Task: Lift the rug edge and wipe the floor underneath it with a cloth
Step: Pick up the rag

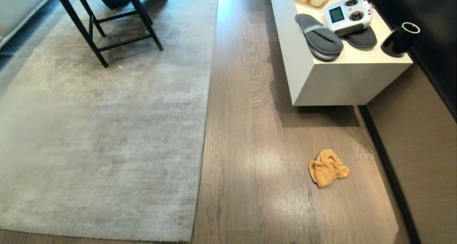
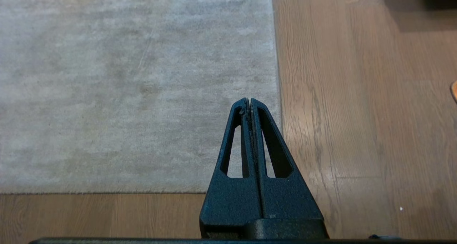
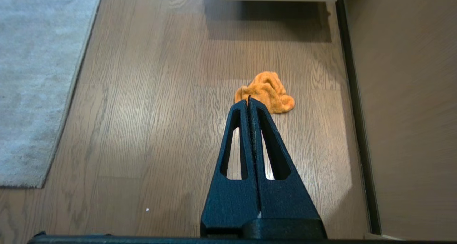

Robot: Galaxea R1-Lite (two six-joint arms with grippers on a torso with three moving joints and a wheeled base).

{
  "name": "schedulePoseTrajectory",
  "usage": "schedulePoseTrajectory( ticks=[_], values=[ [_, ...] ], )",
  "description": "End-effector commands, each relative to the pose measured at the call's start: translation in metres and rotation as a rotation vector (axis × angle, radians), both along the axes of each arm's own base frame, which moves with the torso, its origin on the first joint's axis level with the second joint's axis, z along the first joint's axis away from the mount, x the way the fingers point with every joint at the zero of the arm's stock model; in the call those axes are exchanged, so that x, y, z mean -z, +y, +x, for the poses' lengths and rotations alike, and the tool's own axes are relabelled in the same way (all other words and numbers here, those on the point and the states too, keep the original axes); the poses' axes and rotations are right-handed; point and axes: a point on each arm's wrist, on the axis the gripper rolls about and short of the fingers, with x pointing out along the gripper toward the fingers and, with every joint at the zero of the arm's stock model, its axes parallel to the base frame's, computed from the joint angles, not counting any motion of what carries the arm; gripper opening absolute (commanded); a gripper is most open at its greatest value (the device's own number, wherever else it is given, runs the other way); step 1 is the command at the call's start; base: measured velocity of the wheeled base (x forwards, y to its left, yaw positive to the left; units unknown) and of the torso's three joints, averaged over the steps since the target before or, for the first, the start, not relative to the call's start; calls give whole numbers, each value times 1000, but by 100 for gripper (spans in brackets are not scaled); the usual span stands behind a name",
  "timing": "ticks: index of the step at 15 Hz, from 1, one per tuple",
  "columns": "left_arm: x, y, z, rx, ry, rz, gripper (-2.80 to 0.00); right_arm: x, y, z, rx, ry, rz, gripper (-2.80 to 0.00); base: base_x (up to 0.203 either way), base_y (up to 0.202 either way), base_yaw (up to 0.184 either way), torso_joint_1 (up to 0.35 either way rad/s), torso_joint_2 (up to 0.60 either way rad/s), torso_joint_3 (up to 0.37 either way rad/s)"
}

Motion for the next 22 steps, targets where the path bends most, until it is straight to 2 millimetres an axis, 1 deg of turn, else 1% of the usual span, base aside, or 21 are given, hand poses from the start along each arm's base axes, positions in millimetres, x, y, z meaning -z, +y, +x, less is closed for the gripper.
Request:
schedulePoseTrajectory(
  ticks=[1,22],
  values=[
    [0,0,0,0,0,0,-280,0,0,0,0,1,-1,-280,0,0,0,5,7,-199],
    [0,0,0,1,1,0,-280,0,0,0,1,1,-1,-280,0,0,0,3,2,-197]
  ],
)
